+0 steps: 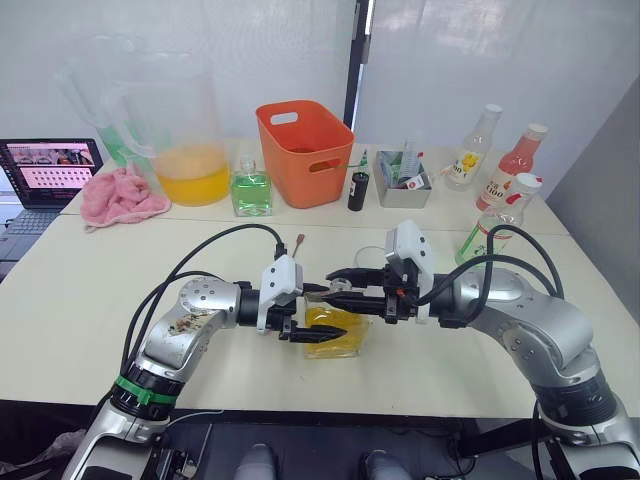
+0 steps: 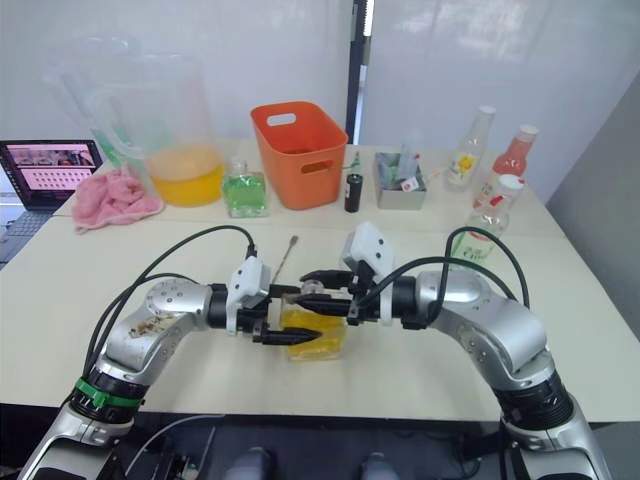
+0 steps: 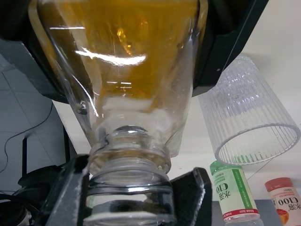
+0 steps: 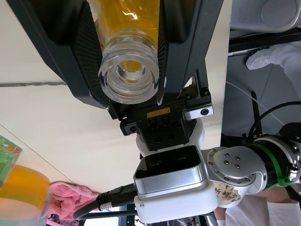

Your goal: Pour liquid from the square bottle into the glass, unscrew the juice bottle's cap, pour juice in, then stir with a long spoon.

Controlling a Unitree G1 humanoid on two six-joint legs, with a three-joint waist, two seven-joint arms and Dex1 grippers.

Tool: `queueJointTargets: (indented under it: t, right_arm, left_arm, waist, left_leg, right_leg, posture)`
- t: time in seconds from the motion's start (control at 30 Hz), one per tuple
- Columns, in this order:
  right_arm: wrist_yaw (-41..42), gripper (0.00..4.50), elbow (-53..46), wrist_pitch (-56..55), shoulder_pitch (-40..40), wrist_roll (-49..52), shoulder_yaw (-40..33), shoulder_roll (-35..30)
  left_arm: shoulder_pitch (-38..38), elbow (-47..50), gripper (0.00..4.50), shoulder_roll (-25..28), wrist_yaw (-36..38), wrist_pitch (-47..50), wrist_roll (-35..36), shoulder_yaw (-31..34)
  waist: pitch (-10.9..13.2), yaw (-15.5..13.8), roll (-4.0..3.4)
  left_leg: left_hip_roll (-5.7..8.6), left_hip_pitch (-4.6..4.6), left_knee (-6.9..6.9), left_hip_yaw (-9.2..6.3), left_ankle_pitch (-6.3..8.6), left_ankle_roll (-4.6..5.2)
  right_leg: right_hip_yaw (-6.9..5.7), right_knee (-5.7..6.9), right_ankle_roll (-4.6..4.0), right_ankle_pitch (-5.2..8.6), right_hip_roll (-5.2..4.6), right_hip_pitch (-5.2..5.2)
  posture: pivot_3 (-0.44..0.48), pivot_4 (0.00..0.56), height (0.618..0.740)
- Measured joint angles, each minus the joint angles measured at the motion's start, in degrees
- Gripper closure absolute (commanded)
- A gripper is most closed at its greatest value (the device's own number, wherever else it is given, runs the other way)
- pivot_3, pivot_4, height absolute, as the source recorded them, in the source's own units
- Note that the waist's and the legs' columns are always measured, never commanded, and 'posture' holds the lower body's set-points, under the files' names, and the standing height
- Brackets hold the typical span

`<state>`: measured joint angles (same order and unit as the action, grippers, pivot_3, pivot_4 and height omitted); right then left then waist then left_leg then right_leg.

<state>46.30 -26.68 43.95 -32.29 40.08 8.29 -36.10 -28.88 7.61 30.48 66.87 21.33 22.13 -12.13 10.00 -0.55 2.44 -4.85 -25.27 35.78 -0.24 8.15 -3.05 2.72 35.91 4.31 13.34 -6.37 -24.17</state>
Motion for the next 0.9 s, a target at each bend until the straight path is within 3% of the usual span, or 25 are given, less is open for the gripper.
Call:
queueJointTargets:
  t: [0.33,0.6,0.9]
  right_arm:
    - [1.3,3.43,0.6,-0.5,0.8,-0.1,-1.6,1.8]
    - [0.9,3.43,-0.9,-0.9,-3.9,5.9,-7.5,4.1]
    - [1.1,3.43,1.3,-0.1,-1.7,8.3,-18.1,-4.7]
  left_arm:
    - [0.0,0.0,1.70,-0.3,0.0,0.0,-0.3,0.0]
    - [0.2,0.4,1.70,-0.5,-0.1,-0.2,-0.6,-0.2]
    - [0.2,0.3,1.70,-1.1,-0.1,-0.1,-0.8,-0.2]
  waist:
    - [0.0,0.0,0.00]
    - [0.0,-0.2,-0.01]
    - [0.0,-0.4,-0.01]
  left_leg:
    - [0.00,-0.01,0.00,0.00,0.00,0.00]
    - [0.00,-0.01,0.00,0.00,0.01,0.01]
    - [0.00,-0.02,0.00,0.00,0.02,0.02]
  right_leg:
    - [0.00,0.00,0.01,0.00,0.00,0.00]
    - [0.00,-0.03,0.01,0.00,0.00,0.02]
    - [0.00,-0.07,0.00,0.01,0.00,0.05]
  posture:
    - [0.000,0.150,0.738]
    - [0.000,0.150,0.738]
    - [0.000,0.150,0.738]
